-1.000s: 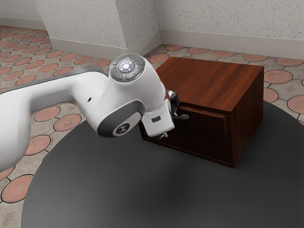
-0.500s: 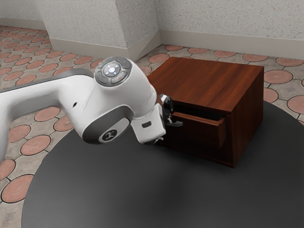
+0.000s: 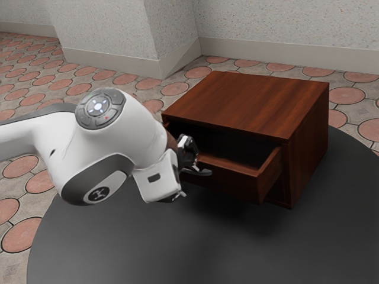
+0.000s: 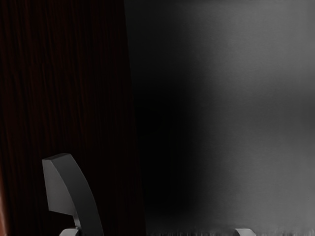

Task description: Pull the drawer handle with one arm to open the drawer

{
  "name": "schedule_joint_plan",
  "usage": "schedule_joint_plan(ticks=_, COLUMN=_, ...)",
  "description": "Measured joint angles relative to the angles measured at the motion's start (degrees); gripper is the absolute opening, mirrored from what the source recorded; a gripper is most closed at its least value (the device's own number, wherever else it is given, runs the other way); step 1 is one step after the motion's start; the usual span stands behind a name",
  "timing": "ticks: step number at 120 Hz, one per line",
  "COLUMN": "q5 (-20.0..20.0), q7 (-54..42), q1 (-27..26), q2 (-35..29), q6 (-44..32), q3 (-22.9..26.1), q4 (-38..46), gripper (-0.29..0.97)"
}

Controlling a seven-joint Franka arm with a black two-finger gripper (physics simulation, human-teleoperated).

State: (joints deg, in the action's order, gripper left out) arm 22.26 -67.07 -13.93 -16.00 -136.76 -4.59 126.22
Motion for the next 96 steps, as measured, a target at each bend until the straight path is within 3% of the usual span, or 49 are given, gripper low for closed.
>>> schedule_joint_plan(ticks=13, q5=-0.7, q7=0.0, q1=5.7, q2=-5.1, q6=0.2, q3=6.2, q4=4.1, gripper=0.32)
schedule_joint_plan(ticks=26, q5=-1.6, q7=0.0, q1=7.6, q2=-9.4, q6=0.4, q3=8.4, q4=7.2, gripper=0.32)
schedule_joint_plan(ticks=38, q5=-3.7, q7=0.0, q1=14.4, q2=-14.0, q6=1.6, q3=16.2, q4=7.9, gripper=0.34)
schedule_joint_plan(ticks=47, q5=-5.3, q7=0.4, q1=17.8, q2=-13.5, q6=6.3, q3=20.5, q4=-1.7, gripper=0.42)
schedule_joint_plan(ticks=61, q5=-9.4, q7=6.4, q1=23.1, q2=-5.5, q6=20.5, q3=20.4, q4=-24.2, gripper=0.53)
schedule_joint_plan(ticks=77, q5=-14.3, q7=19.1, q1=26.2, q2=-3.7, q6=33.4, q3=18.4, q4=-31.4, gripper=0.60)
schedule_joint_plan(ticks=96, q5=-14.3, q7=31.7, q1=26.8, q2=-2.7, q6=41.4, q3=16.1, q4=-36.6, gripper=0.65)
